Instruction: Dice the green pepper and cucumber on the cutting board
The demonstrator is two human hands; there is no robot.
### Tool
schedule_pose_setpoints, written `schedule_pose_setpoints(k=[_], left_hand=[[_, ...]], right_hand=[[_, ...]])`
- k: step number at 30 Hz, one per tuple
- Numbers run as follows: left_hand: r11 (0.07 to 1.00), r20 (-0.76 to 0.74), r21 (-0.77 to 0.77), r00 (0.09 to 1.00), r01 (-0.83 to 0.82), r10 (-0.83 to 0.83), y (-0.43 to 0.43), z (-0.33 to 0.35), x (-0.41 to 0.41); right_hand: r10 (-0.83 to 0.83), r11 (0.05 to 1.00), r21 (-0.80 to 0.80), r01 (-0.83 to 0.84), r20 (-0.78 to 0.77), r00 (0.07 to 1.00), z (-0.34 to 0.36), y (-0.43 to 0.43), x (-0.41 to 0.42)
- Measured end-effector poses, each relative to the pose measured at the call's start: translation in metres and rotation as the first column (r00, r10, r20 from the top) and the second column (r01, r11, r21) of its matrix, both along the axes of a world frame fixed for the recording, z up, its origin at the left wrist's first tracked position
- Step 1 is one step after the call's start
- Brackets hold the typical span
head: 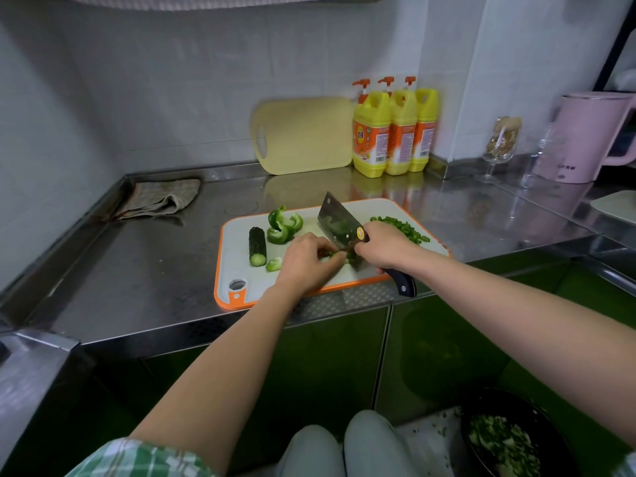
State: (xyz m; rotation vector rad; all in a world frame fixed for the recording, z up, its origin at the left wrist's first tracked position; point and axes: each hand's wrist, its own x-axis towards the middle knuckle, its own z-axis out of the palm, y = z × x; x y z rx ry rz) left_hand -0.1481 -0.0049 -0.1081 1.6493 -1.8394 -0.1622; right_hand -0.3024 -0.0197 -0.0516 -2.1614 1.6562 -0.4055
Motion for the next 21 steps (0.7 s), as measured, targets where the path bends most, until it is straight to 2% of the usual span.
schedule_pose_setpoints(k=[3,9,16,21], left_hand=[[1.000,0.000,0.007,1.000,-0.008,0.008,-0.001,0.001,0.000],[0.999,-0.012,0.019,0.999,-0.037,0.037,-0.003,0.004,0.001],[0.998,-0.003,0.038,0.999,-0.041,0.041,-0.007,0.003,0.004],[0.999,-0.011,0.022,1.000,-0.026,0.027,-0.006,0.003,0.004]], right_hand=[[-0.006,1.000,-0.017,0.007,0.014,1.000,0.000,0.001,-0.004],[0.025,0.998,0.050,-0.025,0.000,1.000,0.019,0.005,-0.008],[0.059,0.995,0.086,-0.046,-0.164,0.985,0.026,0.012,-0.003],[0.050,0.996,0.078,-0.036,-0.188,0.981,0.021,0.011,0.000]])
